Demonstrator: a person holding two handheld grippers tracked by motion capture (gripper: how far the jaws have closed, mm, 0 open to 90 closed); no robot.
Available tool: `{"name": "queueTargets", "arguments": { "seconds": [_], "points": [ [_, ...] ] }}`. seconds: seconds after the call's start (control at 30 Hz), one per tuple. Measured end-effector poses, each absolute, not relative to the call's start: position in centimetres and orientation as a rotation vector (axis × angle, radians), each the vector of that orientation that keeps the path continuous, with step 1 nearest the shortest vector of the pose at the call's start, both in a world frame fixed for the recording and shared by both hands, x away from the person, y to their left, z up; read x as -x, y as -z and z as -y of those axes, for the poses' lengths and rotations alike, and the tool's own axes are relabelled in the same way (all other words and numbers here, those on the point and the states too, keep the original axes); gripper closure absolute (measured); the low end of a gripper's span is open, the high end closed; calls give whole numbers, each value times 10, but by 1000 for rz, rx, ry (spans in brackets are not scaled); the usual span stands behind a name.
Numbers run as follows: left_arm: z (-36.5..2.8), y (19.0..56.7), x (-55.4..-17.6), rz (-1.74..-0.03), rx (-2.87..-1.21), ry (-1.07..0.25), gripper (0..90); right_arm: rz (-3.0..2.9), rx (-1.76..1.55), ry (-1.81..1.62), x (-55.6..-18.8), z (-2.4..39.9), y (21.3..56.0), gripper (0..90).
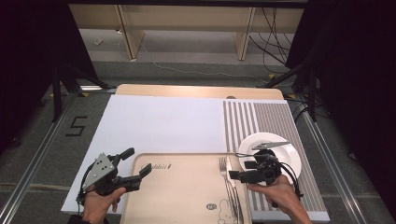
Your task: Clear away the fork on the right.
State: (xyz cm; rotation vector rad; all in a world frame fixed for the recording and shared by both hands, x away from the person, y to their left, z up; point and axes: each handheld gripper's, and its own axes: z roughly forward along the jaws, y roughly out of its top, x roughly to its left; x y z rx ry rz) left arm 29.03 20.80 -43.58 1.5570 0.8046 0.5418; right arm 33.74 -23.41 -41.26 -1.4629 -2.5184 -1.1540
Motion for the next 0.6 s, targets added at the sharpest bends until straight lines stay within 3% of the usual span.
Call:
{"name": "queueTargets", "arguments": {
  "seconds": [0.6],
  "points": [
    [-207, 436, -291, -807, -1556, -540, 160, 2398, 1599, 1260, -333, 263, 416, 183]
  ]
}}
